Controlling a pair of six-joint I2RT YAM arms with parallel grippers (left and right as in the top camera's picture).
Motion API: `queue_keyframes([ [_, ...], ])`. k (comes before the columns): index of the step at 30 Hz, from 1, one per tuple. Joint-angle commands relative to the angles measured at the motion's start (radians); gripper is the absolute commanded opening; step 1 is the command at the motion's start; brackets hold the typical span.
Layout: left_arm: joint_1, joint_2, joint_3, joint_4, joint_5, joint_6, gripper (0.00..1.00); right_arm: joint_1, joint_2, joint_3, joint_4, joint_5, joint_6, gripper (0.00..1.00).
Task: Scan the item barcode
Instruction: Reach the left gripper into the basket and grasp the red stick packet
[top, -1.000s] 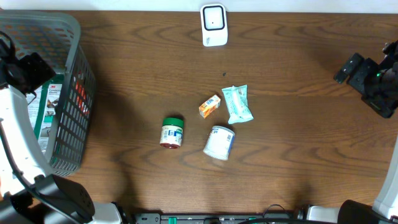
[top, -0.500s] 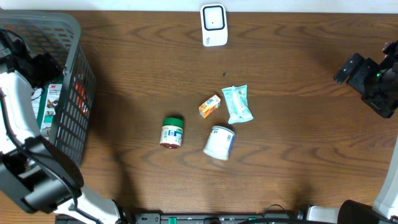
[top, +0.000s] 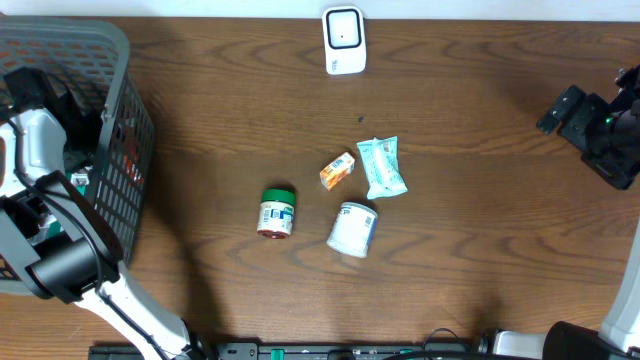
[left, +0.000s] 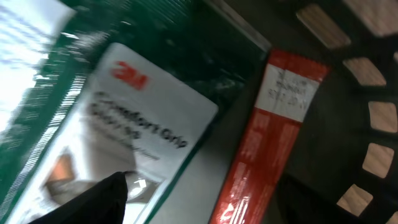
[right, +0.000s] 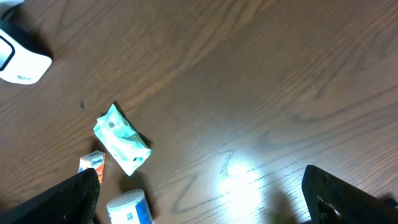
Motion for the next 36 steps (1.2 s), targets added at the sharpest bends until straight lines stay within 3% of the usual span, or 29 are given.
queue_keyframes([
  [1,0.004,-0.006,0.006,0.009,0.085,0.052,0.77,-0.003,0.005,0.015,-0.001,0.006,0.008,0.99],
  [6,0.002,-0.016,0.006,0.011,0.087,0.052,0.76,-0.003,0.005,0.015,-0.001,0.006,0.008,0.99],
  [12,-0.021,-0.016,0.006,-0.004,0.086,0.071,0.67,-0.003,0.005,0.015,-0.001,0.006,0.008,0.99],
  [22,-0.080,-0.012,-0.001,-0.007,-0.030,0.089,0.67,-0.003,0.005,0.015,-0.001,0.006,0.008,0.99],
  [33,-0.080,0.026,-0.043,0.011,-0.031,0.089,0.67,-0.003,0.005,0.015,-0.001,0.006,0.008,0.99],
  [36,-0.080,0.053,-0.043,0.011,-0.057,0.089,0.60,-0.003,0.005,0.015,-0.001,0.006,0.008,0.99],
])
